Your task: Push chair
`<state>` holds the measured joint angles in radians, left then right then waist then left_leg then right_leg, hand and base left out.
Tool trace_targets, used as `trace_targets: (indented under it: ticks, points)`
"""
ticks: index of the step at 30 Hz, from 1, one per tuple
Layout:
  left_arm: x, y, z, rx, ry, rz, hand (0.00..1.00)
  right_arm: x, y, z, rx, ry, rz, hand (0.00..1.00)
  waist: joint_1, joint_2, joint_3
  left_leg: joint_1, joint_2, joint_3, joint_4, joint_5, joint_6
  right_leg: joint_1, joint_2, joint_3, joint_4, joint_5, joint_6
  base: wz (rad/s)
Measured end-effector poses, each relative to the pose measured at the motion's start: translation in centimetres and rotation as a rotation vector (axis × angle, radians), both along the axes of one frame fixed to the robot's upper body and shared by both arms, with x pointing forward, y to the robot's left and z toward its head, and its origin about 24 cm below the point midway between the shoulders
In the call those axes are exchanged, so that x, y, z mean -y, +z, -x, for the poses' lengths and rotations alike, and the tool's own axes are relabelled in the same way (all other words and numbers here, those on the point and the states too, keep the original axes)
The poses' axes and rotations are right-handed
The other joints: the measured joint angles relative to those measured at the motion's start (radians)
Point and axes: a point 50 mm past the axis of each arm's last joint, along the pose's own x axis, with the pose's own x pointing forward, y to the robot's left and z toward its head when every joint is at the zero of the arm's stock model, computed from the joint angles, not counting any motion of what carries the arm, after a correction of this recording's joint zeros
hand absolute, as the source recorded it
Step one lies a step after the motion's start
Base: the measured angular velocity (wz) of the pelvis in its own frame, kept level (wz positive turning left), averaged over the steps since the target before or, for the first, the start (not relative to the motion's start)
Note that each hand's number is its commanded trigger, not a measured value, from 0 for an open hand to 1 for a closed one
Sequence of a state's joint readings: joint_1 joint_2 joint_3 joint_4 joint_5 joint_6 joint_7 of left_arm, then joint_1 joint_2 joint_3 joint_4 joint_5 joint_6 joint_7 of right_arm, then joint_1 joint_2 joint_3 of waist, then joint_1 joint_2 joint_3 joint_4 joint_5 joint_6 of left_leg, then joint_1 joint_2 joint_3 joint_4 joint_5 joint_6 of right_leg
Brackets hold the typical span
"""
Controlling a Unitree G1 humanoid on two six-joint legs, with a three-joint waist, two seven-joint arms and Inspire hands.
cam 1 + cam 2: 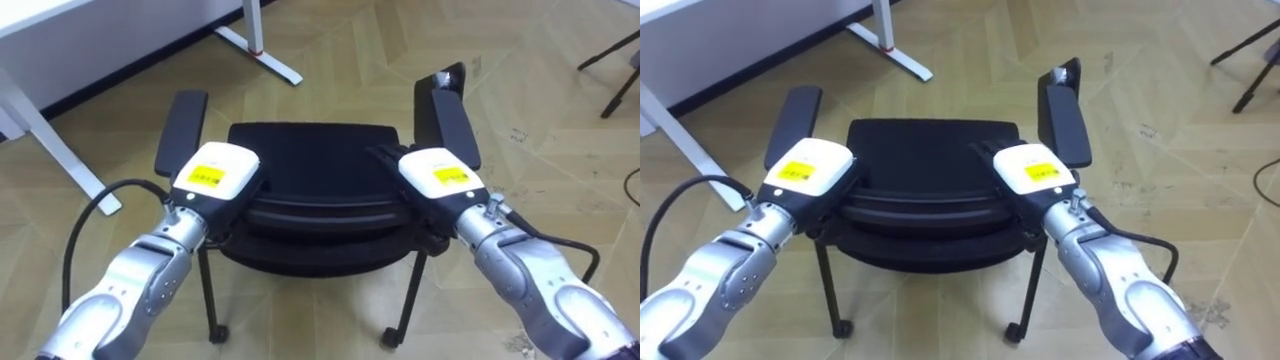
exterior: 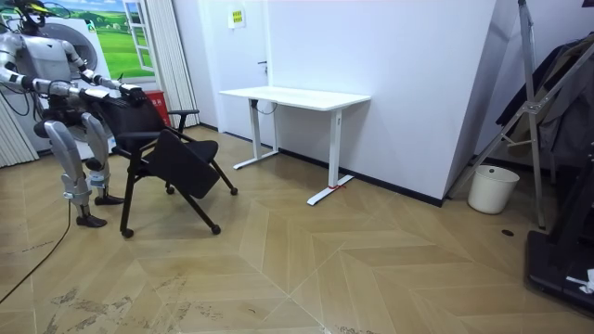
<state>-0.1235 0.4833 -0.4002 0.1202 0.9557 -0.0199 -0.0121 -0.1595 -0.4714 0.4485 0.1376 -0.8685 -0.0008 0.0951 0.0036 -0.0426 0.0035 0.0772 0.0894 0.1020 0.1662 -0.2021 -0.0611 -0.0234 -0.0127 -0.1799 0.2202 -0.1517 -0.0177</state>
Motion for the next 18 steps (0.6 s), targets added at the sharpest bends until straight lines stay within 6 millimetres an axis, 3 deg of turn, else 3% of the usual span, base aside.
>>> trace_targets:
  ticks: [6, 13, 18]
  points:
    - [0.4, -0.3, -0.4, -0.009, -0.011, -0.005, 1.0, 0.2, -0.5, 0.1, 0.001, -0.003, 0.038, 1.0, -0.003, 0.003, 0.0011, 0.006, 0.0, -0.02, 0.001, 0.0, 0.0, 0.016, -0.003, -0.022, -0.002, 0.0, 0.0, 0.1]
    - [1.2, -1.0, -0.4, -0.027, -0.015, 0.021, 1.0, 0.8, -1.0, -0.2, 0.019, -0.018, 0.083, 1.0, -0.011, 0.028, 0.0021, 0.015, -0.005, -0.025, 0.001, 0.0, 0.0, 0.034, -0.007, -0.027, -0.012, -0.003, 0.003, 0.07]
    - [1.3, -1.2, -0.3, -0.034, -0.011, 0.025, 1.0, 0.9, -1.3, 0.0, 0.051, -0.006, 0.1, 1.0, -0.025, 0.034, 0.0009, 0.017, -0.006, -0.033, 0.002, 0.0, 0.0, 0.045, -0.01, -0.042, -0.018, -0.004, 0.005, 0.07]
